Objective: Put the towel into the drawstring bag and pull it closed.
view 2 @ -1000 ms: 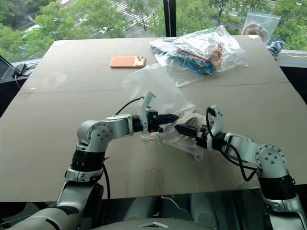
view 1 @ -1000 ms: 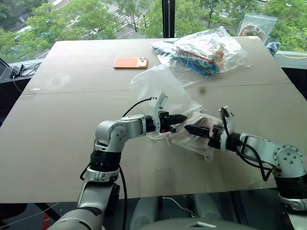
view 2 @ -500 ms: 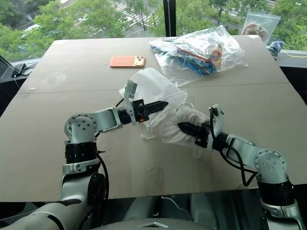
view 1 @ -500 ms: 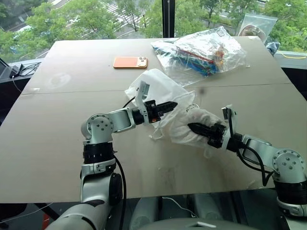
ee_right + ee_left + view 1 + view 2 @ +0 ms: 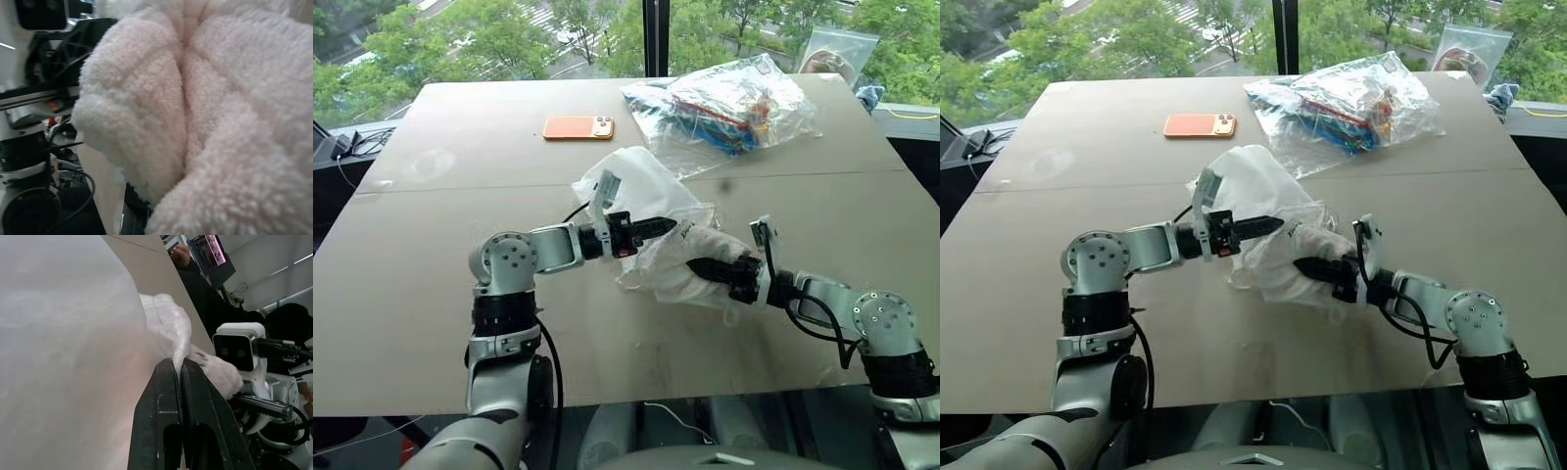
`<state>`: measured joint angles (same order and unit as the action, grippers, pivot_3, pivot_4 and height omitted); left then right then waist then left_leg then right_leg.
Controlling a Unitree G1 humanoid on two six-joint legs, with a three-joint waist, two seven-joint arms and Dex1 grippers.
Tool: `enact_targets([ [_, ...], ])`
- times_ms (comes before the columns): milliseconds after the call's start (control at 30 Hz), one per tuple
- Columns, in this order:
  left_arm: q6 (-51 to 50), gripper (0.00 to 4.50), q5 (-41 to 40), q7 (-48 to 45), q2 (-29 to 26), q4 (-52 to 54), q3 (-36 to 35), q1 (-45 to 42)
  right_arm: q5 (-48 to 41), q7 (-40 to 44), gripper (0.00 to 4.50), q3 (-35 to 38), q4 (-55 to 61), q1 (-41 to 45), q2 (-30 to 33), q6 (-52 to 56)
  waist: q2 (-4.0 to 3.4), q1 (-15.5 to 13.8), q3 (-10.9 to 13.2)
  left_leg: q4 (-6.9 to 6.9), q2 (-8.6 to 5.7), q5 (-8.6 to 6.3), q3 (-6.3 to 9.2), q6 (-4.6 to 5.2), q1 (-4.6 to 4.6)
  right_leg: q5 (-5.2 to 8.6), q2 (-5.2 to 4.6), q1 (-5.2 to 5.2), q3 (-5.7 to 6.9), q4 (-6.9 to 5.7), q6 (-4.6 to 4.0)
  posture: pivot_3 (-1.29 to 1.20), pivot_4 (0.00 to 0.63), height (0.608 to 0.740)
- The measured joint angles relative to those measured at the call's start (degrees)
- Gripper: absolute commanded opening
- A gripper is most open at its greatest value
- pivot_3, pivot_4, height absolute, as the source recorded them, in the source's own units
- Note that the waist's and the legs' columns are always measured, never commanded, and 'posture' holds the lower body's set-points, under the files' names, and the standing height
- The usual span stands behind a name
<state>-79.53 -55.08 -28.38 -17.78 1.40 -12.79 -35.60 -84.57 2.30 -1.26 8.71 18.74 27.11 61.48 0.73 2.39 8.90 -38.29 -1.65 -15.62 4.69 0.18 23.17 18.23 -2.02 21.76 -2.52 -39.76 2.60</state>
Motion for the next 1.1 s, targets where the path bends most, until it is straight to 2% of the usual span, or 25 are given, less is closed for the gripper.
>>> enact_targets([
  [200,0.00,0.00,-0.12,-2.96,-3.40,4.85,3.99,3.66,3.02,4.08,0.01,0.28,-3.10,3.52,-0.77,1.21,0.00,-0.08,0.00,0.01,0.00,0.00,0.04,0.00,0.00,0.00,0.00,-0.01,0.02,0.01,0.00,0.00,0.150,0.740],
  [600,-0.91,0.00,-2.08,-1.71,-3.75,5.70,0.93,2.29,-0.27,0.97,0.01,10.32,-12.69,6.02,-16.27,-3.83,-0.01,-0.04,0.01,0.01,0.00,0.00,0.05,0.00,-0.01,0.00,0.00,0.00,0.05,-0.02,0.00,0.00,0.150,0.740],
  [700,-1.97,0.00,-3.37,0.45,-1.32,4.46,-0.78,0.43,3.49,1.90,0.01,9.63,-13.38,6.19,-21.14,-6.90,-0.03,0.13,0.01,0.03,0.00,0.00,0.03,0.00,-0.04,0.00,0.01,0.01,0.02,-0.04,0.00,0.00,0.150,0.740],
  [833,-4.04,0.00,-5.50,4.16,1.99,2.76,-3.66,-1.28,13.56,7.88,0.01,5.10,-14.26,6.57,-23.92,-11.92,-0.03,0.10,0.01,0.02,-0.01,0.00,0.01,0.00,-0.06,0.00,0.00,0.01,0.01,-0.05,0.00,0.00,0.150,0.740],
  [867,-4.77,0.00,-6.14,5.75,2.97,2.07,-5.18,-2.06,18.49,11.21,0.01,3.27,-15.39,7.04,-25.38,-15.10,-0.03,0.13,0.01,0.02,-0.01,0.00,0.02,0.00,-0.07,0.00,0.01,0.02,0.02,-0.05,0.00,0.00,0.150,0.740],
  [933,-5.11,0.00,-6.54,6.50,3.19,1.96,-5.35,-2.54,21.69,13.23,0.01,2.11,-16.35,7.51,-26.02,-17.40,-0.03,0.15,0.01,0.03,-0.01,0.00,0.01,-0.01,-0.09,0.00,0.01,0.01,0.01,-0.06,0.00,0.00,0.150,0.740],
  [1000,-5.54,0.00,-7.02,7.73,3.85,1.96,-5.87,-2.35,28.47,16.94,0.01,-0.30,-17.91,8.75,-27.02,-22.21,-0.04,0.19,0.02,0.04,-0.01,0.00,-0.01,-0.02,-0.11,0.00,0.01,0.02,-0.01,-0.07,0.00,0.00,0.150,0.740],
  [1100,-6.22,0.00,-7.97,8.85,3.96,1.98,-7.07,-1.49,30.55,19.68,0.01,0.46,-18.34,9.21,-29.70,-24.84,-0.04,0.22,0.02,0.06,0.01,0.00,0.00,-0.03,-0.13,0.00,0.00,0.03,-0.01,-0.08,0.00,0.00,0.150,0.740],
])
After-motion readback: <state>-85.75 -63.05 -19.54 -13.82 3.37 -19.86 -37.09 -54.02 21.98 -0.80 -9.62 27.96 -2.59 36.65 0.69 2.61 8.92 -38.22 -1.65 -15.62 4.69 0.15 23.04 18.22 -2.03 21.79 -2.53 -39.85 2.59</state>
